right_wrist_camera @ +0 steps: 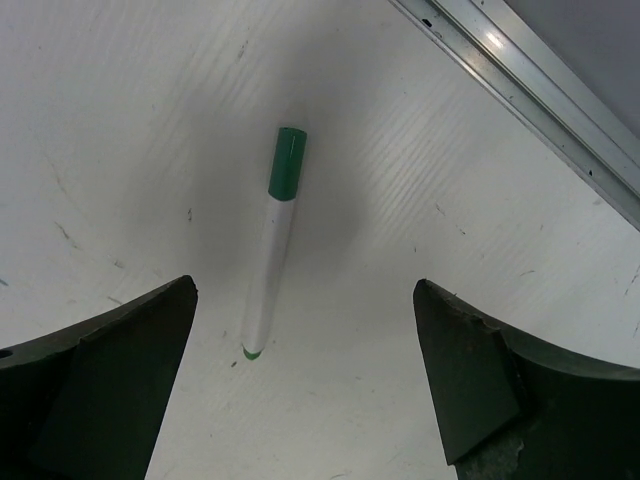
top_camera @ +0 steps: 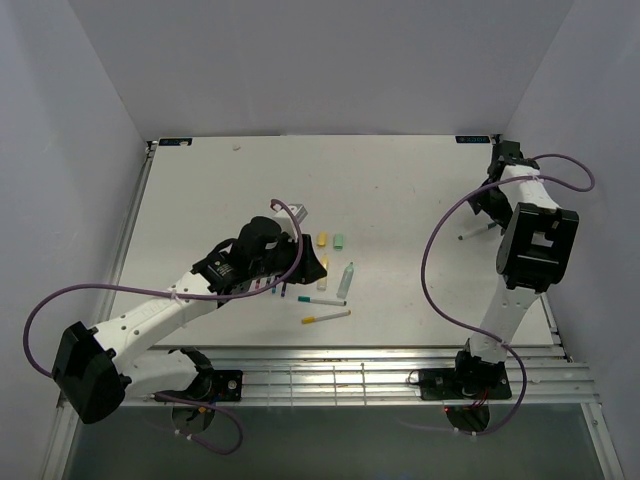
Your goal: Open the pen caps
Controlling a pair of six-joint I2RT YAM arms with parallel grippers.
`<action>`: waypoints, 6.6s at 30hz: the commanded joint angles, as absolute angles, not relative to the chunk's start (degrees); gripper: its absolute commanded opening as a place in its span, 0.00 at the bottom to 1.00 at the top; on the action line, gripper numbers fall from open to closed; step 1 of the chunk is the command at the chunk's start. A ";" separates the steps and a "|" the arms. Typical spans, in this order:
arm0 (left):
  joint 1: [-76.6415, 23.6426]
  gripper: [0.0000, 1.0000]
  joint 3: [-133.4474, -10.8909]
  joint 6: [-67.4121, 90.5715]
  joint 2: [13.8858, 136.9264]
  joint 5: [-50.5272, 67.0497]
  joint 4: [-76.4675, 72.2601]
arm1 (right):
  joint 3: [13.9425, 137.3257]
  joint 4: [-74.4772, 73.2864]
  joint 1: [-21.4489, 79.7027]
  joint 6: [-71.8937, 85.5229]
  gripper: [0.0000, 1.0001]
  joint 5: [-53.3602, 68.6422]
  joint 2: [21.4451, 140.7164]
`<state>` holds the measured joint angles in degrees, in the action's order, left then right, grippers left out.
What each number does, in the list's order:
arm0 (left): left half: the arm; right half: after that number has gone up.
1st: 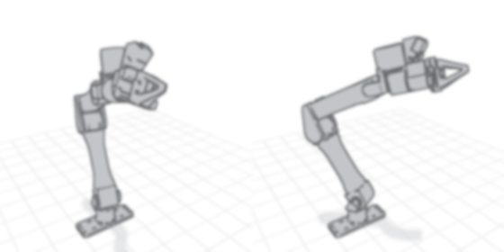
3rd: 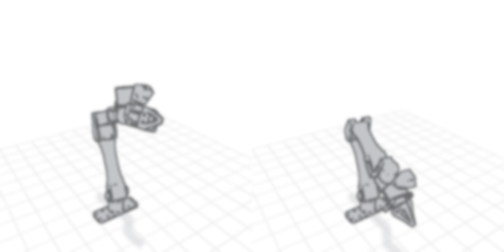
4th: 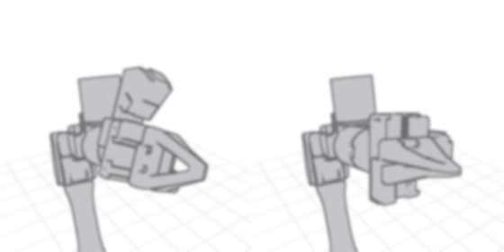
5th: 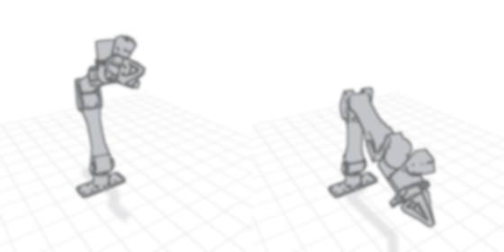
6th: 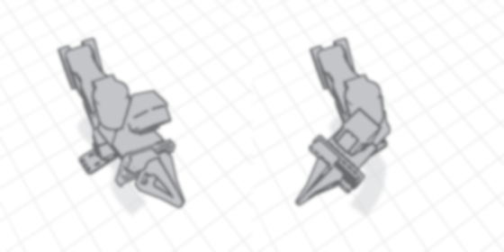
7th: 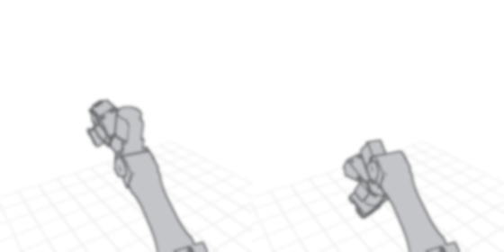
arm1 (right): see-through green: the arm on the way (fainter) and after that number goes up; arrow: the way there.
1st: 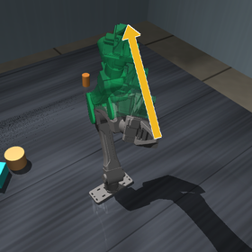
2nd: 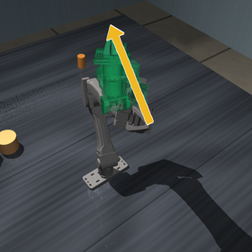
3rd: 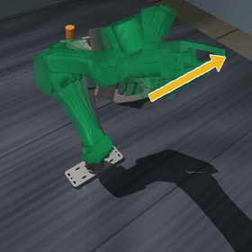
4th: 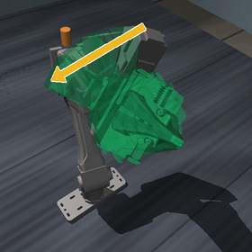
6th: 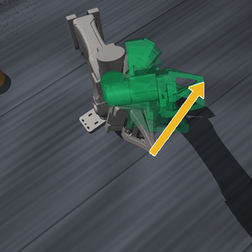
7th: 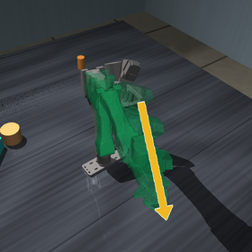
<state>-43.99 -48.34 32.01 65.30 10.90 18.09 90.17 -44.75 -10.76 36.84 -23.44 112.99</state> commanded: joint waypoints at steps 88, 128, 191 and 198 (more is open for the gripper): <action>-42.63 0.48 -71.81 40.08 89.82 35.77 19.60 | 79.72 -41.75 33.31 45.70 0.08 6.24 81.74; -42.19 0.00 -71.19 34.54 87.63 34.72 25.14 | 79.28 -38.67 33.40 44.56 0.38 10.55 83.85; -49.92 0.00 -68.30 16.08 77.00 17.24 30.00 | 82.28 -39.93 24.35 41.31 0.08 10.62 90.97; -48.25 0.00 -60.73 26.37 73.65 24.91 21.61 | 86.73 -40.76 23.47 37.72 0.08 14.51 96.84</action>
<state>-48.69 -61.17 23.14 76.12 22.20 24.75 82.26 -40.27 23.62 41.36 12.49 94.35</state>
